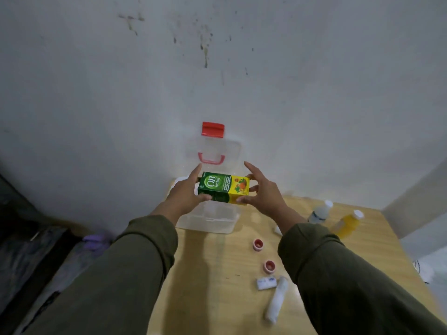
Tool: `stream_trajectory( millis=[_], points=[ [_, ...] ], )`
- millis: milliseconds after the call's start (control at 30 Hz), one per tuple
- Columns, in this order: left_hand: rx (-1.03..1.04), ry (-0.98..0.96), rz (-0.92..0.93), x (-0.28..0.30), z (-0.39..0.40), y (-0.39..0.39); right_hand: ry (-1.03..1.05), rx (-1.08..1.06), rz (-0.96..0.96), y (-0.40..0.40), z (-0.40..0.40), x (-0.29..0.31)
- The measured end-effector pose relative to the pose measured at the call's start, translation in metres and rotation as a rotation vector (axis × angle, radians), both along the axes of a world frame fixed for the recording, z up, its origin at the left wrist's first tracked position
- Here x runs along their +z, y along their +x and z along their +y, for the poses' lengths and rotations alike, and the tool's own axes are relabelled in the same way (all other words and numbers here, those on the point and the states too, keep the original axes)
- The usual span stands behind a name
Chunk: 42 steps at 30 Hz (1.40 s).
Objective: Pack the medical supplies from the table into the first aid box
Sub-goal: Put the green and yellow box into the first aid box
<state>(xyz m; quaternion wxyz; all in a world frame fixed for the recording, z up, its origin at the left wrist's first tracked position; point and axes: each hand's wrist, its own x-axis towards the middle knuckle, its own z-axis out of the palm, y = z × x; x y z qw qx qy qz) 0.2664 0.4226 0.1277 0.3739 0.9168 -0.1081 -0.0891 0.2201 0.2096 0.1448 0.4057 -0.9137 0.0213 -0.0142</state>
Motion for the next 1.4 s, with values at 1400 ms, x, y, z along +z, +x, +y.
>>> stream_trajectory(
  millis=[1400],
  points=[
    [0.103, 0.244, 0.009, -0.064, 0.020, 0.018, -0.494, 0.271, 0.013, 0.062, -0.017, -0.011]
  ],
)
